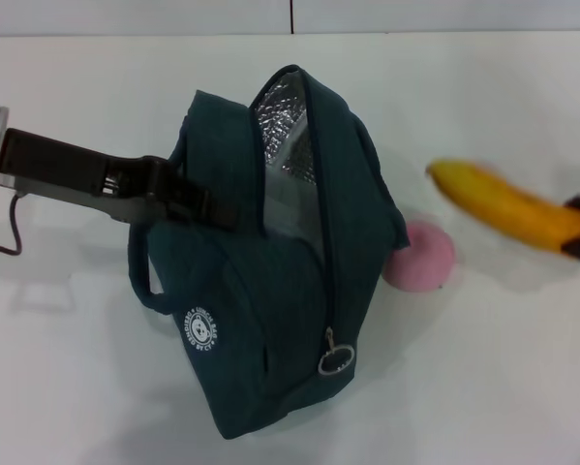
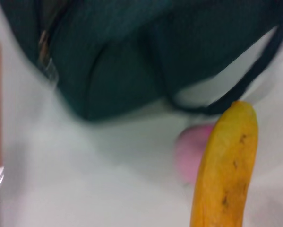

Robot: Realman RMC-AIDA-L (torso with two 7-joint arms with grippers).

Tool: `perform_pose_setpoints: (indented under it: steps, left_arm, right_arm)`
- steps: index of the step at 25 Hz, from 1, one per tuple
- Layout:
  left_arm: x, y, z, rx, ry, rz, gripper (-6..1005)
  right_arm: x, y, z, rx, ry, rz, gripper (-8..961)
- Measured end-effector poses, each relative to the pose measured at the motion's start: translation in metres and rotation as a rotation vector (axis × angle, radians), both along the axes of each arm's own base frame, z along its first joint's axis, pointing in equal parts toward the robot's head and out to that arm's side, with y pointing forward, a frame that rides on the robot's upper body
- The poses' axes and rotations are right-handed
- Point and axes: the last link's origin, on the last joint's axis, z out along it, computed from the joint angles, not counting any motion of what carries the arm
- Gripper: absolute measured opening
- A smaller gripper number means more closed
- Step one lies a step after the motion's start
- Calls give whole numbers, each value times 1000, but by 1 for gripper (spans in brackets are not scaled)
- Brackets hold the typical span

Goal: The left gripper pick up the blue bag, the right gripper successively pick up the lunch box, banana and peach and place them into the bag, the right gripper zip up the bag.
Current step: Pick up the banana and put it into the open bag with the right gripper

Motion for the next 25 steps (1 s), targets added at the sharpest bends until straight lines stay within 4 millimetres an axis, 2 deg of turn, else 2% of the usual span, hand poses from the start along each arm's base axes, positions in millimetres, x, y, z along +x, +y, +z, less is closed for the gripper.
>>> perform_pose_setpoints:
  steps: [4,8,13,16,21,25]
  left_arm:
    - [3,0,1,4,-20,-8,42]
    - [5,0,1,6,-34,-14,42]
    - [9,0,-1,-1,-38,-20,42]
    - [9,0,-2,-4,-38,-20,42]
    - [9,-1,-3,-6,-42,-17,42]
    - [10,-1,-5,-8,-45,-17,42]
  right_arm:
    - [-8,0,27,79,226,9,434]
    - [-18,-5,36,83,401,53,433]
    - [-31,-12,30,74,614,113,433]
    - [-35,-16,27,48,809,145,433]
    - [-24,-15,21,44,1130,141,434]
    - [-14,-15,10,46,1241,124,434]
